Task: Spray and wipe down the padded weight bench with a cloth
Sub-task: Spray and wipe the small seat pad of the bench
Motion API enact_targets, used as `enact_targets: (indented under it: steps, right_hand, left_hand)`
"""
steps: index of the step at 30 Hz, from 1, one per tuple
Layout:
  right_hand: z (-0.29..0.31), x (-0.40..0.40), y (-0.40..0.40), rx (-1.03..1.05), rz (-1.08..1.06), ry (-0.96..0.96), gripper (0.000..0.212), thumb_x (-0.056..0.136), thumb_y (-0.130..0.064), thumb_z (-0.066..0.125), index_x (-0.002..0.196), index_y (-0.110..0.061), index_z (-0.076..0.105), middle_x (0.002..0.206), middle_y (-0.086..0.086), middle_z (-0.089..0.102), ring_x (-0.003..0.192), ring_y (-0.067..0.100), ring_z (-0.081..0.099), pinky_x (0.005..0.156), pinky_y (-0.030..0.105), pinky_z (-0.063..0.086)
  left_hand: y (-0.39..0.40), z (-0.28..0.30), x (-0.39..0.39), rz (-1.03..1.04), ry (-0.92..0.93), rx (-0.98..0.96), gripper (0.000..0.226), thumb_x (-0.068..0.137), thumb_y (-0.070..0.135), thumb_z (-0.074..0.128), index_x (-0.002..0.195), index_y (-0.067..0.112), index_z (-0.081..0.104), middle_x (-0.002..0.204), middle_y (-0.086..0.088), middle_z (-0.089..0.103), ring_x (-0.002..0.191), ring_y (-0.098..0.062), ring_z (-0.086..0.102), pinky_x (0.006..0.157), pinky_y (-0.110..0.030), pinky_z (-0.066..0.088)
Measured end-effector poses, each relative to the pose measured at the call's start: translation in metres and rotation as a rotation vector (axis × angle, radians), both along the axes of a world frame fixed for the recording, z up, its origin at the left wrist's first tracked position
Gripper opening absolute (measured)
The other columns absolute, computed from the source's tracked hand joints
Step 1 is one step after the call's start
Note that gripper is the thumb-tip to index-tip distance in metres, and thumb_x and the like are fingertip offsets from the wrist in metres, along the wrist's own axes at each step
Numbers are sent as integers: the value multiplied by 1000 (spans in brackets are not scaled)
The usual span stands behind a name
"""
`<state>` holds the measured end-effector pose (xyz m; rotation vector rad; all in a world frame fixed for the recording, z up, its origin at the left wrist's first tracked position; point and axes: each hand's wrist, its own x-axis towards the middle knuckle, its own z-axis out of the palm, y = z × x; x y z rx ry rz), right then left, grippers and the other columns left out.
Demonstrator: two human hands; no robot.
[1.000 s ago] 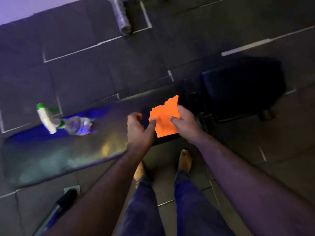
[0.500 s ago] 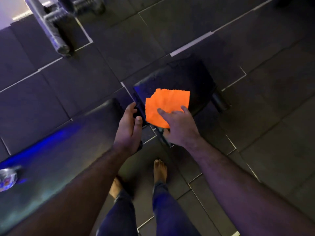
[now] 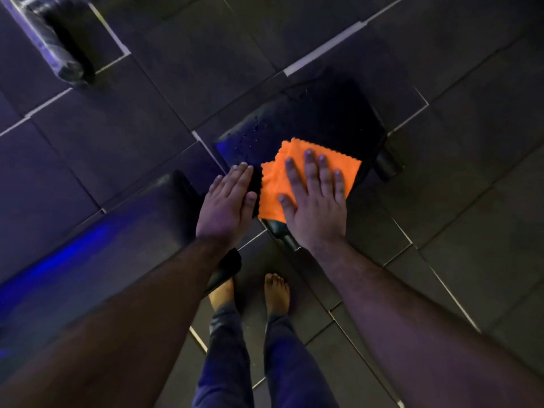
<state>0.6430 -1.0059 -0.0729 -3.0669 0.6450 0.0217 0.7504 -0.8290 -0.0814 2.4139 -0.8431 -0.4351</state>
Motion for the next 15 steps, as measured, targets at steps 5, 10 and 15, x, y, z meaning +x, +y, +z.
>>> enact_targets:
  steps: [5, 10, 15]
  right_hand:
    - [7, 51, -30, -19, -210, -49, 71, 108, -60, 33, 170, -30, 15, 178, 14, 9, 164, 38, 8, 130, 62, 9]
    - [-9, 7, 19, 6, -241, -56, 74, 108, -60, 39, 170, -28, 15, 177, 19, 7, 164, 40, 4, 130, 63, 9]
    - [-3, 14, 4, -17, -254, -33, 73, 107, -62, 36, 170, -28, 19, 177, 16, 11, 164, 39, 9, 129, 62, 11]
  left_hand:
    - [4, -11, 4, -36, -35, -19, 63, 111, 42, 32, 165, 11, 45, 172, -9, 41, 161, -26, 37, 133, -50, 23]
    - [5, -18, 3, -45, -75, -52, 61, 112, 40, 33, 164, 10, 46, 171, -11, 42, 160, -28, 37, 132, -50, 25]
    - [6, -21, 4, -54, -64, -69, 63, 112, 42, 33, 165, 9, 43, 173, -10, 38, 161, -27, 34, 133, -49, 24]
